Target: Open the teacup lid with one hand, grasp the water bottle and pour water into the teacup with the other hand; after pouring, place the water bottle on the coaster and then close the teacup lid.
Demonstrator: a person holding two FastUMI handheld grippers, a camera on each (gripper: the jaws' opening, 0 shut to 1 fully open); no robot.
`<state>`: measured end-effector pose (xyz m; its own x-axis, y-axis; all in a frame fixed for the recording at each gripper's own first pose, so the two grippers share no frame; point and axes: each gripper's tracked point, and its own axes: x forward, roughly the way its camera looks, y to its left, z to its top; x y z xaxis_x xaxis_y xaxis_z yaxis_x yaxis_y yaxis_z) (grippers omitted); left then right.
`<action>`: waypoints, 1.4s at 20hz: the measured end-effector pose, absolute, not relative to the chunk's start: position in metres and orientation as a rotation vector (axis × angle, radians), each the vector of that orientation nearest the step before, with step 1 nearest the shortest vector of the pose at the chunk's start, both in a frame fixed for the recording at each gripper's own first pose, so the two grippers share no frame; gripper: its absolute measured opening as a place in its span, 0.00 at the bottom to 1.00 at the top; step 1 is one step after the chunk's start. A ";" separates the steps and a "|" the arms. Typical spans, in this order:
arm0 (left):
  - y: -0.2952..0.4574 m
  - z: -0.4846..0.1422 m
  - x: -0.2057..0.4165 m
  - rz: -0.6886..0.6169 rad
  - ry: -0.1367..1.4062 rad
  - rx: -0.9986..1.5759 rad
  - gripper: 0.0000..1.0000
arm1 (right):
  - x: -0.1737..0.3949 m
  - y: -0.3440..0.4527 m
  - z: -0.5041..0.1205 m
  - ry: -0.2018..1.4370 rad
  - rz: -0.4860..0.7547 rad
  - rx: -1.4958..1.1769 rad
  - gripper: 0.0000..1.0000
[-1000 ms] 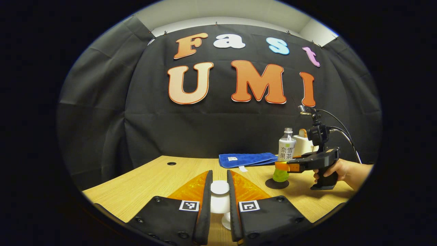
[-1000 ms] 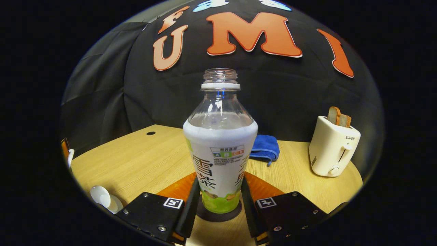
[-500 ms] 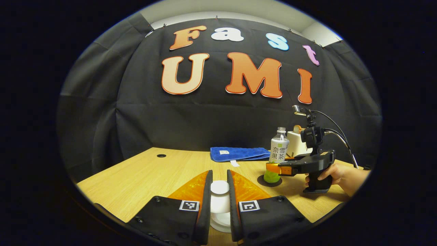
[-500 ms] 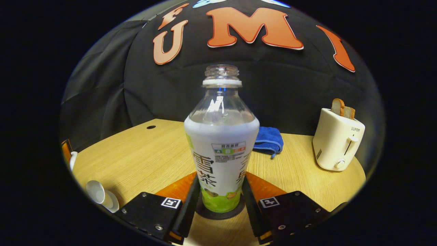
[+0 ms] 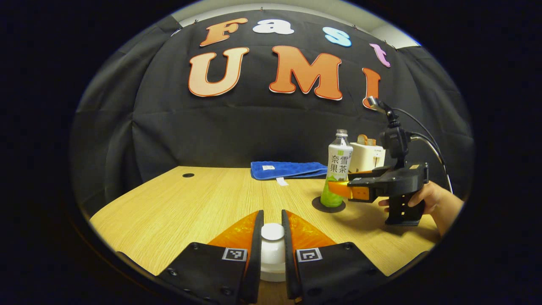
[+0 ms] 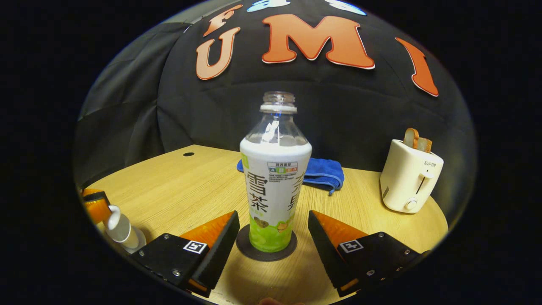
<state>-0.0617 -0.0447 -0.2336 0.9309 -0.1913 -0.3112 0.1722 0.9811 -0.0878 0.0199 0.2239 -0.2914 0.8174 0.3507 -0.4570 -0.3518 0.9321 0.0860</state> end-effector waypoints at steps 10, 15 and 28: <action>-0.046 -0.238 -0.066 -0.183 0.333 0.009 0.42 | -0.007 0.198 -0.241 0.378 0.338 0.026 0.97; -0.028 -0.197 -0.052 -0.121 0.227 0.024 0.83 | -0.015 0.167 -0.203 0.277 0.247 0.019 0.98; 0.007 -0.069 -0.011 -0.016 0.006 -0.045 0.95 | -0.037 0.135 -0.103 0.091 0.119 -0.019 0.97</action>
